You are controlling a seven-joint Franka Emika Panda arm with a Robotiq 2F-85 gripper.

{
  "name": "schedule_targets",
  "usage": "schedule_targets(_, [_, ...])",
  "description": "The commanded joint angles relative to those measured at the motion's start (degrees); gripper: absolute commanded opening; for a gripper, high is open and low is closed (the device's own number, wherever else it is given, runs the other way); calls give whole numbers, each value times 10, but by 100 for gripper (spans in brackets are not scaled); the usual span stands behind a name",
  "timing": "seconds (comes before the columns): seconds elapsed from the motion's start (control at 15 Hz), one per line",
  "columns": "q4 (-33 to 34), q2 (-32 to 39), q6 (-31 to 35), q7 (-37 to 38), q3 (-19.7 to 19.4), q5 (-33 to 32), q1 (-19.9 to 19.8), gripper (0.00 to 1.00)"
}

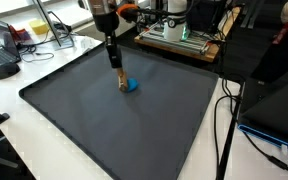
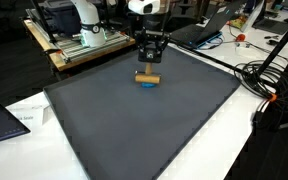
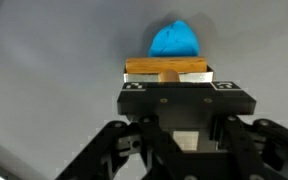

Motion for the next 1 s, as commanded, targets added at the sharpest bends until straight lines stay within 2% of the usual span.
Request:
schedule_targets(0.0, [6,38,42,-18,-16,5,4,22])
schedule_targets(0.47, [14,63,79,-38,-37,11,3,22])
schedule_targets(0.93, [23,51,54,-28,-42,11,7,22])
